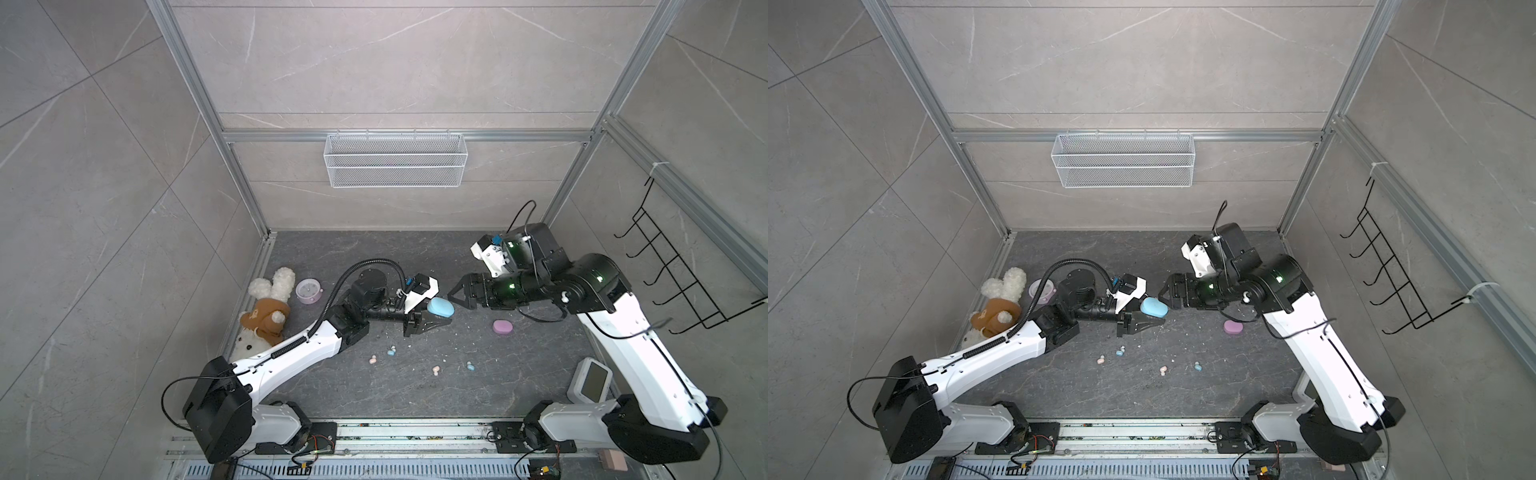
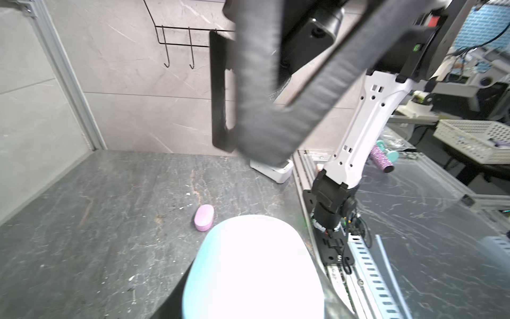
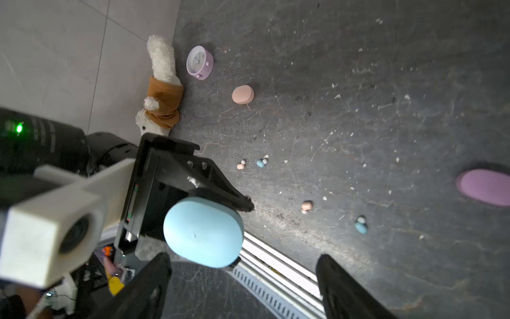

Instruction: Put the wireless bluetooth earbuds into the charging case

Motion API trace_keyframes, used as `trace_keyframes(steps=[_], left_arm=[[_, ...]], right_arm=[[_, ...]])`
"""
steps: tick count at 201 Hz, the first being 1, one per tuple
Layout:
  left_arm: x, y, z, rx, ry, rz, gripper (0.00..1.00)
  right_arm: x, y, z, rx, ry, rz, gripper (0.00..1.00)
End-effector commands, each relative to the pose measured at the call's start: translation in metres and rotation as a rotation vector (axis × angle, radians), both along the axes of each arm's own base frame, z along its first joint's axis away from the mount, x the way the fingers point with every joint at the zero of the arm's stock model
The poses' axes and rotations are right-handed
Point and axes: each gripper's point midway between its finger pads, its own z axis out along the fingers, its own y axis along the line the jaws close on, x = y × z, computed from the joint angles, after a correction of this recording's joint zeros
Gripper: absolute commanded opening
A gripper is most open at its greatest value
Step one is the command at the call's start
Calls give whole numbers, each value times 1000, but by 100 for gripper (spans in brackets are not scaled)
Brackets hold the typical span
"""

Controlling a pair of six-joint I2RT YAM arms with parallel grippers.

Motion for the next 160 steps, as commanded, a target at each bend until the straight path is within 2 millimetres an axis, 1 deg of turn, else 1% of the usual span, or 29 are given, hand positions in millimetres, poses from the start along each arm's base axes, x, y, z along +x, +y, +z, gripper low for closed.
trace_keyframes(steps=[1, 24, 47, 63, 86, 112, 160], left_arm=[[-16, 6, 28, -67, 21, -76, 28], [-21, 5, 28, -65, 51, -115, 28], [-24, 6, 26, -65, 58, -134, 28], [-26, 7, 25, -66, 60, -144, 28], [-30, 8, 30, -73, 54, -156, 28], [-32, 11, 31, -72, 45, -157, 28], [-34, 13, 31, -71, 36, -162, 28]], right_arm=[[-9, 1, 12, -31, -194, 153, 84], [-21, 13, 5, -98, -243, 268, 83], [-26, 19, 11, -121, -330, 315, 82], [-25, 21, 7, -158, -346, 331, 81], [-24, 28, -4, -213, -347, 355, 79], [-21, 33, -6, -249, -364, 364, 77], [-13, 26, -13, -314, -366, 328, 74]])
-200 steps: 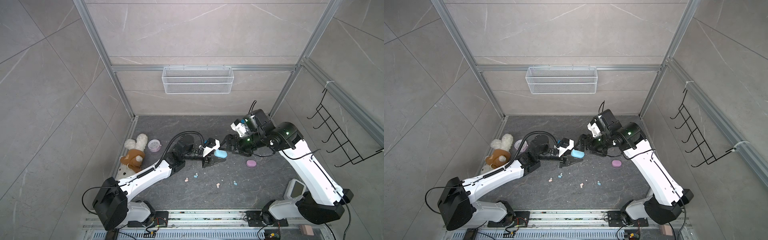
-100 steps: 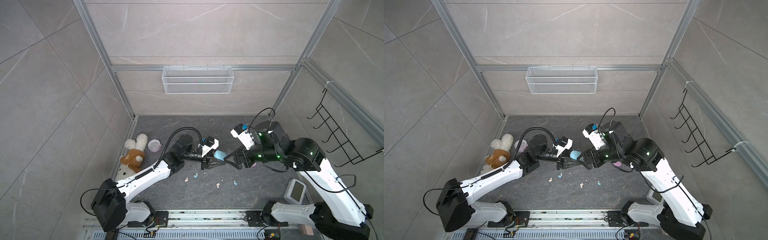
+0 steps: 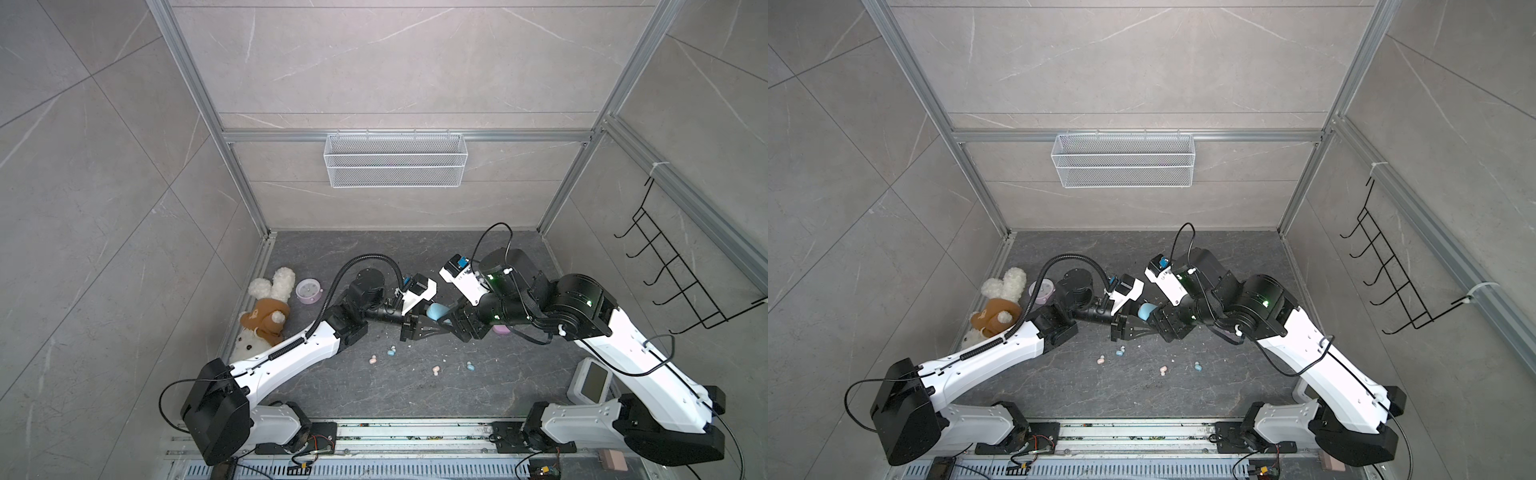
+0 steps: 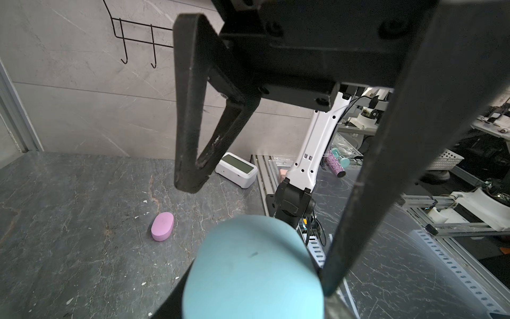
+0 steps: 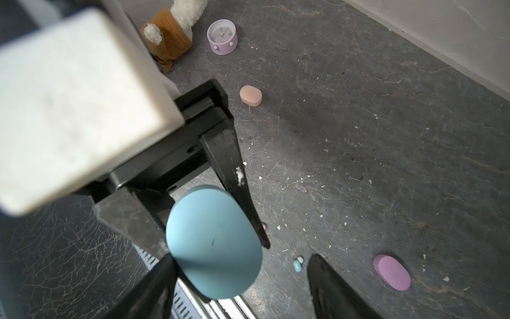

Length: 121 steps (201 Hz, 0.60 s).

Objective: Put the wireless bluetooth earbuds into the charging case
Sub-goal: 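Flip the light-blue lid open with the right gripper while the left holds the case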

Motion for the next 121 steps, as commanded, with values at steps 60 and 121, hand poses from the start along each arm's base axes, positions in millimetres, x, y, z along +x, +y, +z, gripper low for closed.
trace_keyframes(steps=[60, 121], left_arm=[[-13, 9, 22, -61, -61, -38, 28], [-15, 10, 24, -66, -67, -41, 28]], right_arm=[[20, -22, 7, -72, -107, -123, 72], [33, -36, 21, -91, -161, -218, 71]])
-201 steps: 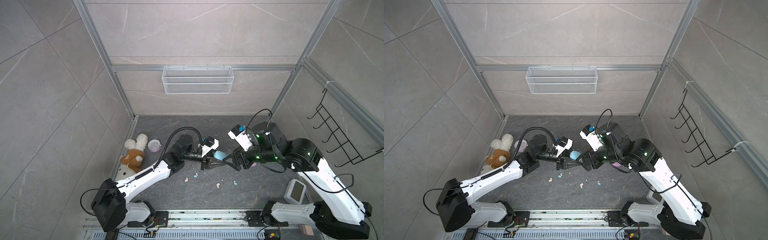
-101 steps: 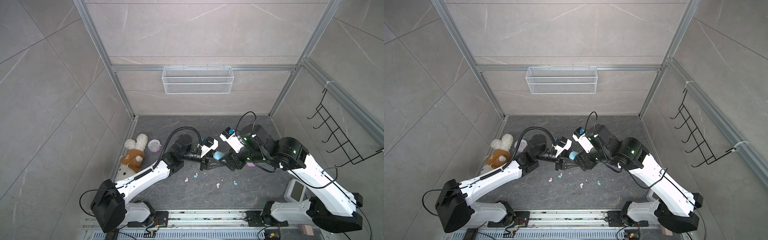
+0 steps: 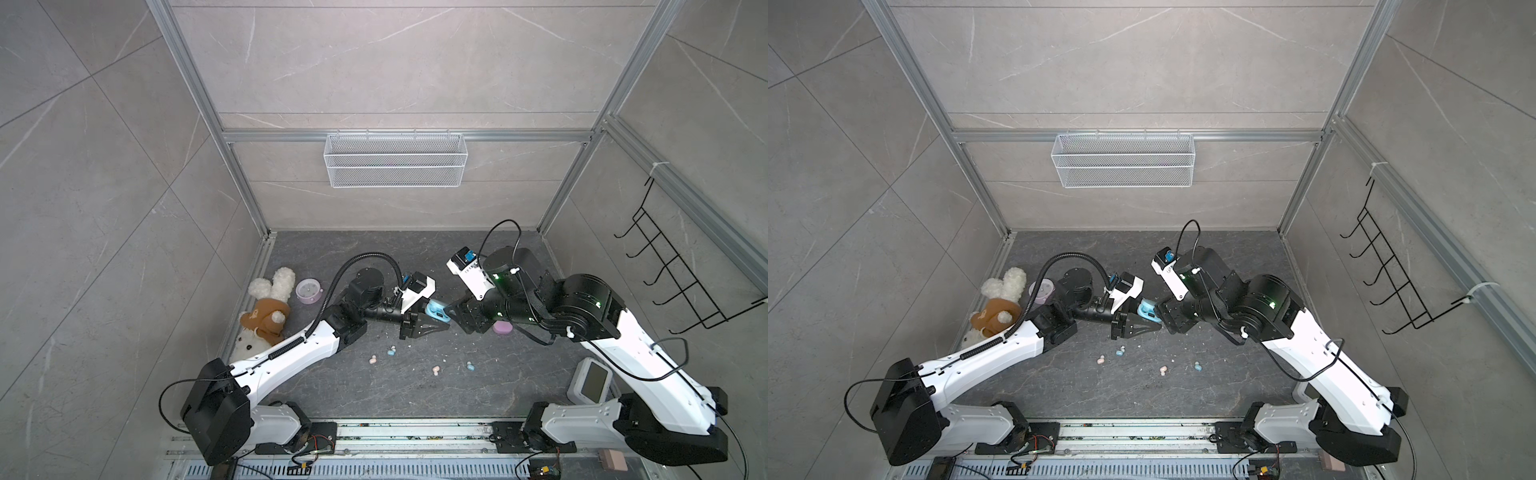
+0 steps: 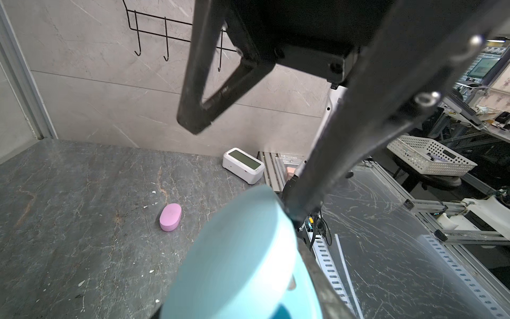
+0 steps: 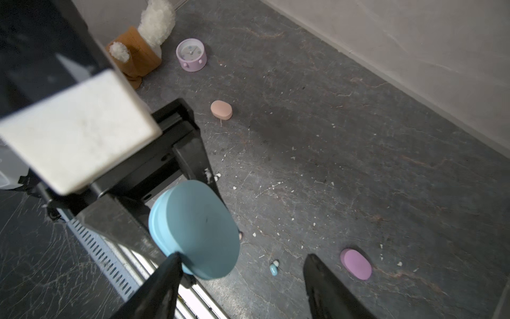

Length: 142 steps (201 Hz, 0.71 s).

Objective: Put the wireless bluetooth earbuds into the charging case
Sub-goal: 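Flip the light-blue lid open with the right gripper while the left holds the case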

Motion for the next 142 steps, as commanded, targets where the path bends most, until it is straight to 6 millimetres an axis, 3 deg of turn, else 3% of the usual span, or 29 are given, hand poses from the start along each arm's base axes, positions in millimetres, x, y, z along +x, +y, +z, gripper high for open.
trace_keyframes(steps=[1, 91, 142], left_arm=[[-22, 9, 30, -86, -84, -77, 28], [-23, 11, 35, -91, -84, -67, 28], [-13, 11, 27, -63, -55, 6, 27]], right_arm=[[14, -19, 3, -49, -43, -111, 71], [16, -29, 7, -53, -35, -173, 75], [1, -22, 11, 42, 37, -136, 82]])
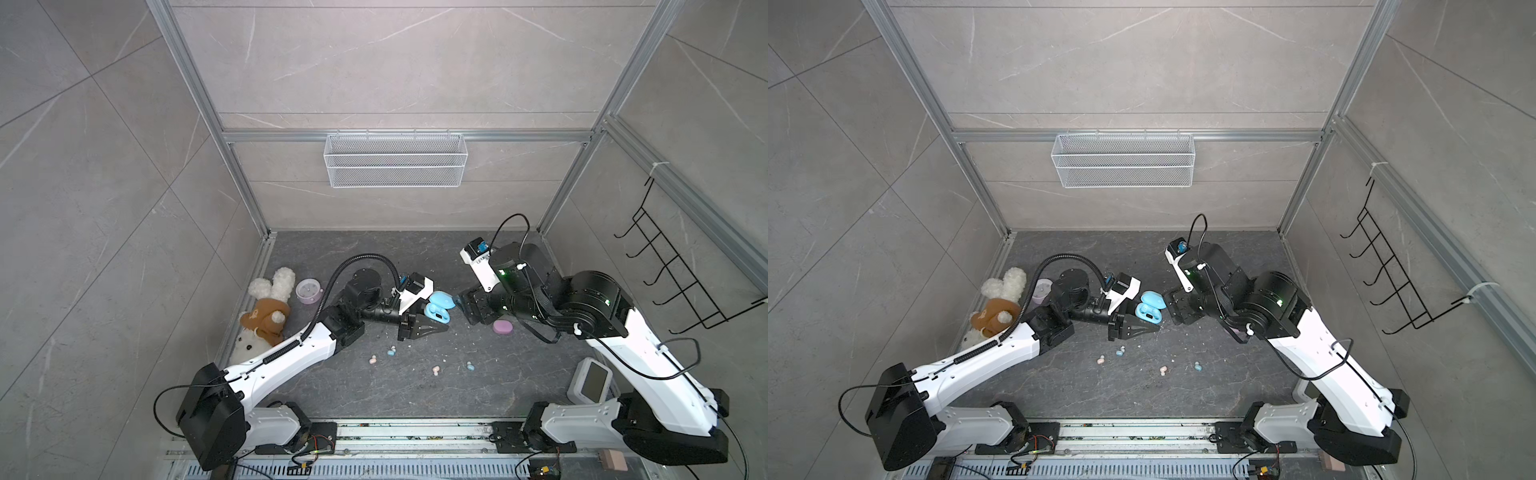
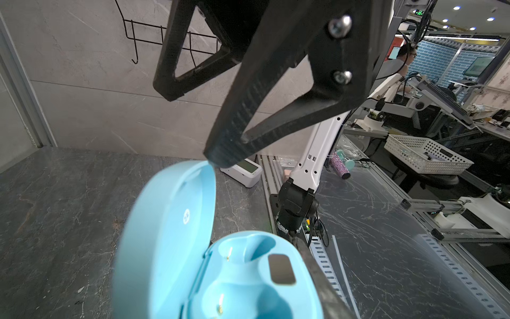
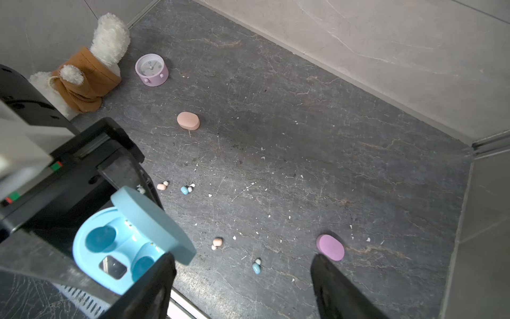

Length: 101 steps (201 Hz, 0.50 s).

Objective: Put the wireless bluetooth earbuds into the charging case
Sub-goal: 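Flip the light-blue lid open with the right gripper while the left holds the case, then move the right gripper down toward the blue earbud on the table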

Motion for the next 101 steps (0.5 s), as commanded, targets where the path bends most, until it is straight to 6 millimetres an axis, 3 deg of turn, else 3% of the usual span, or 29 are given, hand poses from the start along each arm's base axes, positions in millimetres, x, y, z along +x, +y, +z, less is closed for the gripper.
trace_keyframes(steps=[1, 36, 58, 74, 101], left_arm=[[-7, 6, 19, -46, -39, 9, 27], [10, 10, 7, -25, -34, 134, 27], [18, 16, 3, -20, -34, 190, 27], [21, 21, 2, -19, -35, 216, 27], [25, 27, 0, -12, -45, 246, 27]], right_arm=[[-12, -1, 3, 55, 55, 4, 82], [-21, -10, -8, 115, 147, -58, 86], [-21, -27, -25, 151, 237, -167, 87], [-22, -36, -51, 185, 345, -255, 88], [-28, -38, -120, 213, 542, -396, 88]])
